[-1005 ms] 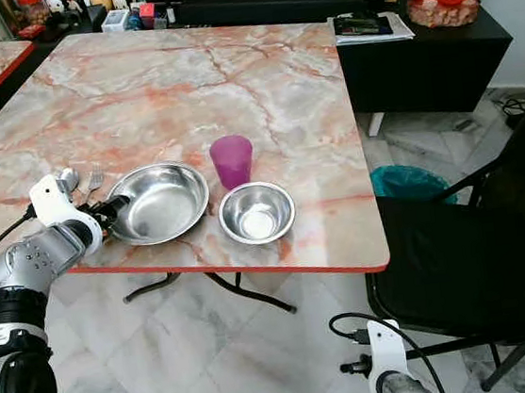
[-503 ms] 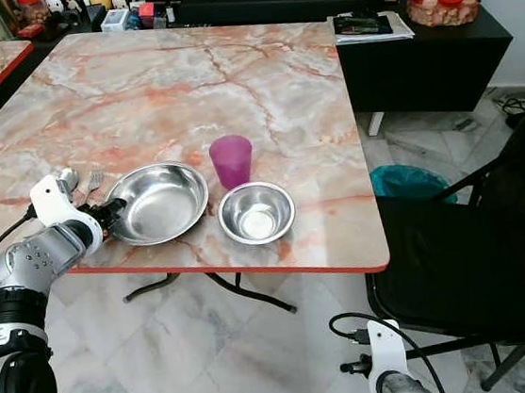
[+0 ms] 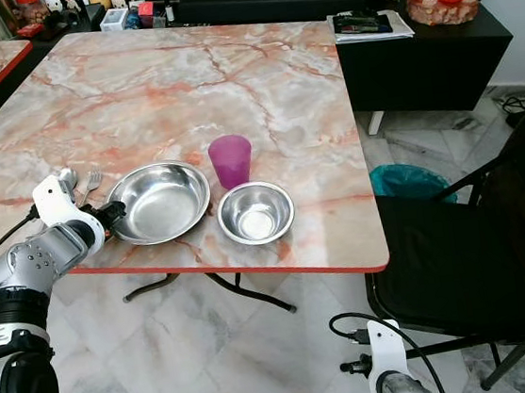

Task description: Setting the table

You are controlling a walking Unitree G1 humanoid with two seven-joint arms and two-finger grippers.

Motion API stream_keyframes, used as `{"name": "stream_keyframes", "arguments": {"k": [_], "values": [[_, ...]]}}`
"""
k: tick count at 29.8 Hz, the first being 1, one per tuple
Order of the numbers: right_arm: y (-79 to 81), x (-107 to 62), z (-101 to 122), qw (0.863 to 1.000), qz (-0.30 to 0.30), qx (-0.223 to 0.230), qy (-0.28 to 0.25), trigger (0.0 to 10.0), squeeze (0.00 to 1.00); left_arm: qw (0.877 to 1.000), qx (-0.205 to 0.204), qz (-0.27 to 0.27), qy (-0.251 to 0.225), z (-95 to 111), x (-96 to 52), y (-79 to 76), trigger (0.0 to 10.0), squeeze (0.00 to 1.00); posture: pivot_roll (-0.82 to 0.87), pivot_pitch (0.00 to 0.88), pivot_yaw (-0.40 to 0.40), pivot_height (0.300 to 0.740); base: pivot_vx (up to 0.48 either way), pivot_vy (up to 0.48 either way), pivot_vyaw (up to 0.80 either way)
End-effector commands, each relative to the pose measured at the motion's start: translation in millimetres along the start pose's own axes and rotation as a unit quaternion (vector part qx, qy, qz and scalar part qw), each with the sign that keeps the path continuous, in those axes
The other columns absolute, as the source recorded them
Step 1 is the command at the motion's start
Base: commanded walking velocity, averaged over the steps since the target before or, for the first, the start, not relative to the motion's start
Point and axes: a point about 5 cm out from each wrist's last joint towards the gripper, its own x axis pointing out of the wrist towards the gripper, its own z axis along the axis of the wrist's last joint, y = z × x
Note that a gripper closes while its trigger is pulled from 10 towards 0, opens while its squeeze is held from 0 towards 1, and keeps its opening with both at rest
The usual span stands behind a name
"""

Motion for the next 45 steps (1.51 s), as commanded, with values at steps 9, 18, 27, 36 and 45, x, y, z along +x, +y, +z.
{"name": "stream_keyframes", "arguments": {"k": [9, 18, 27, 36, 45], "values": [[-0.6, -0.4, -3.4, 1.0, -0.002, 0.007, 0.007, 10.0, 0.0, 1.0, -0.009, 0.007, 0.001, -1.9, -1.2, 1.4, 0.0, 0.0, 0.01, 0.12, -0.02, 0.736, 0.0, 0.0, 0.0], [-0.5, -0.6, -4.8, 1.0, -0.002, 0.008, 0.008, 10.0, 0.0, 0.99, -0.015, -0.039, -0.132, 15.3, -13.4, -3.8, 10.0, 0.0, 0.0, 0.118, -0.022, 0.736, 0.0, 0.0, 0.0], [-3.7, -1.3, -6.7, 1.0, -0.005, 0.01, 0.008, 10.0, 0.0, 0.974, 0.022, -0.074, -0.213, -2.4, -30.1, -17.6, 10.0, 0.0, 0.02, 0.111, -0.034, 0.736, 0.0, 0.0, 0.0], [-6.0, -1.8, -8.4, 1.0, -0.009, 0.005, 0.009, 10.0, 0.0, 0.952, 0.024, -0.071, -0.297, 12.8, -38.2, -29.8, 10.0, 0.0, 0.0, 0.082, -0.038, 0.736, 0.0, 0.195, 0.0], [-2.8, -1.8, -10.1, 1.0, -0.011, 0.012, 0.006, 10.0, 0.0, 0.938, 0.062, -0.062, -0.336, 34.9, -42.2, -32.0, 10.0, 0.0, 0.0, 0.043, -0.025, 0.736, 0.0, 0.48, 0.0]]}}
